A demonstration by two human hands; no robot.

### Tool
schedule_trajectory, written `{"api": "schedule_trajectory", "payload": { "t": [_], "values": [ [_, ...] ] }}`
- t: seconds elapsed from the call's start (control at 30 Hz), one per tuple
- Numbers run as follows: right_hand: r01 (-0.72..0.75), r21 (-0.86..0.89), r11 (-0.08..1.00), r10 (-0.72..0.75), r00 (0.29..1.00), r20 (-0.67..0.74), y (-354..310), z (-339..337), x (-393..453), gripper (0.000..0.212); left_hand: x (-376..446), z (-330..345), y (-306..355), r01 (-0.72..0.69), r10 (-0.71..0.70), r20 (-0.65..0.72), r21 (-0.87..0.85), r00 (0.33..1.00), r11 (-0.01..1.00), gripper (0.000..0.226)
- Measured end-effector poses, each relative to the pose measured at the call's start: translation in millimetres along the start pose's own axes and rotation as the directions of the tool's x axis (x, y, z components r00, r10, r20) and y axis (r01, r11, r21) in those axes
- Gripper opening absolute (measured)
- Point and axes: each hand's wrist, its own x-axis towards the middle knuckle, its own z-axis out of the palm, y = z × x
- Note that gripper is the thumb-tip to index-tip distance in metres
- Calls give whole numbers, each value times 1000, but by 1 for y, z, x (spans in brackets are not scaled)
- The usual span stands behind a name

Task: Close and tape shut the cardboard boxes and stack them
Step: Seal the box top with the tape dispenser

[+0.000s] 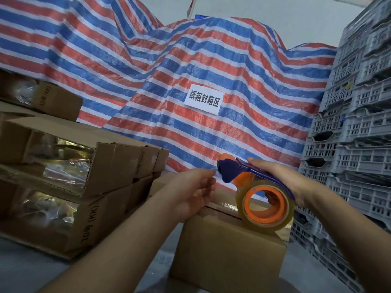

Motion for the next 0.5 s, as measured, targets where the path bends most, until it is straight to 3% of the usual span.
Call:
{"api": "schedule_trajectory", "payload": {
  "t": [0.13,0.23,0.5],
  "values": [
    [4,6,1000,-4,1000,3,3,-2,3,46,1,2,0,-112,132,-91,193,987,975,18],
    [4,-4,1000,-4,1000,11,3,-4,4,46,2,0,-1,-200,231,-80,283,970,938,20],
    [39,-80,996,-34,998,55,-4,-1,6,43,6,2,-9,-213,271,-85,417,959,884,30]
  ]
}}
